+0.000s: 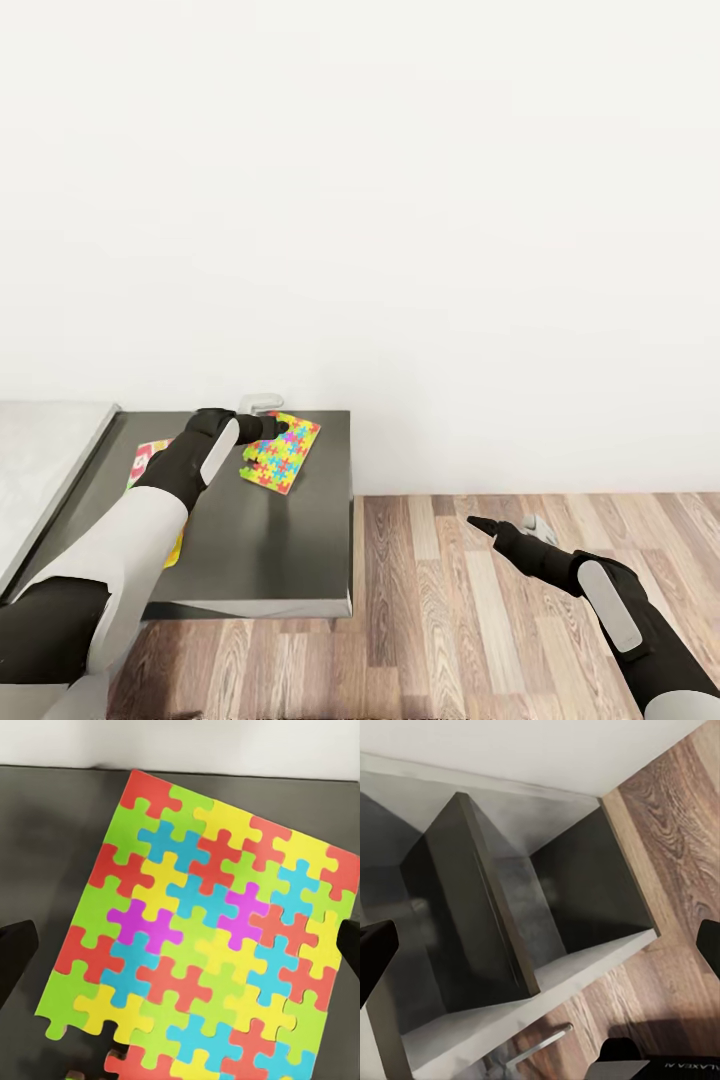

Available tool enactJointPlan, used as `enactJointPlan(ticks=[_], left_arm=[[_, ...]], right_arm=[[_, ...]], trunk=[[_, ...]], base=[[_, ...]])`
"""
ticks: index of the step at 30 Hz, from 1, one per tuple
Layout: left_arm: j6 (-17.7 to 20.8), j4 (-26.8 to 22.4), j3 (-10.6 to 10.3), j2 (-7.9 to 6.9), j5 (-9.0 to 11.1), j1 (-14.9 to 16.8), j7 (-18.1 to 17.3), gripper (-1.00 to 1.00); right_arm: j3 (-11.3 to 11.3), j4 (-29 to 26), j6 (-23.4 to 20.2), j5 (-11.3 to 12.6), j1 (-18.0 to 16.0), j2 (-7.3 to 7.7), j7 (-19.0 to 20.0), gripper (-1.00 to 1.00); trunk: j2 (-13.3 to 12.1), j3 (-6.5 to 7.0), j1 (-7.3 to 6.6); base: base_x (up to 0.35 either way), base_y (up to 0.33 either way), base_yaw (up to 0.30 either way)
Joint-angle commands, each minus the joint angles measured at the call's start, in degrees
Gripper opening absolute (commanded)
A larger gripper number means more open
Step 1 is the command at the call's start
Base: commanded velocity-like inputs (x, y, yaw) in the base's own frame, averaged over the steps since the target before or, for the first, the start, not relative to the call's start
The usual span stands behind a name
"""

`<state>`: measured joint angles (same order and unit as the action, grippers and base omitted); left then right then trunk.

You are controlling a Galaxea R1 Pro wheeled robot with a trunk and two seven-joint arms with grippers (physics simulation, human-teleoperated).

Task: Put all the toys in the child's room - the three board games (two on the bed and one on the table), the two jigsaw puzzles on the table, and the tennis ball on the table - inside the toy box on the table in the child's room.

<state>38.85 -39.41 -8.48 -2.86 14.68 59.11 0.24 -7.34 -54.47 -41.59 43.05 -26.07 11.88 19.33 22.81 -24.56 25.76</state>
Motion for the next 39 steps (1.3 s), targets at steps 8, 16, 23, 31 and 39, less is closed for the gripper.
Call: enactJointPlan(ticks=[8, 16, 23, 31, 39], left_arm=[[0.2, 0.0, -0.2, -0.14, 0.2, 0.0, 0.0, 1.00], [0.2, 0.0, 0.3, -2.63, 0.5, 0.0, -0.6, 1.00], [0.5, 0.0, 0.7, -5.53, 0.8, 0.1, -7.3, 1.00], [0.3, 0.0, 0.7, -6.49, 0.6, 0.1, -11.2, 1.00], [0.2, 0.0, 0.8, -6.37, 0.4, 0.1, -11.5, 1.00]], right_arm=[[-0.1, 0.0, -0.3, 0.0, 0.0, -0.02, 0.2, 1.00], [-0.1, 0.0, -0.3, 0.0, 0.0, -0.02, 0.3, 1.00], [-0.1, 0.0, -0.3, 0.0, 0.0, -0.02, 0.3, 1.00], [0.0, 0.0, -0.3, 0.0, 0.0, -0.04, 0.3, 1.00], [0.0, 0.0, -0.3, 0.0, 0.0, -0.02, 0.3, 1.00]], trunk=[[0.1, -0.77, 0.03], [0.1, -1.45, 0.03], [0.1, -2.05, 0.03], [0.1, -2.73, 0.03], [0.1, -3.41, 0.03]], base=[[0.000, 0.000, 0.000], [0.000, 0.000, 0.000], [0.000, 0.000, 0.000], [0.000, 0.000, 0.000], [0.000, -0.038, 0.000]])
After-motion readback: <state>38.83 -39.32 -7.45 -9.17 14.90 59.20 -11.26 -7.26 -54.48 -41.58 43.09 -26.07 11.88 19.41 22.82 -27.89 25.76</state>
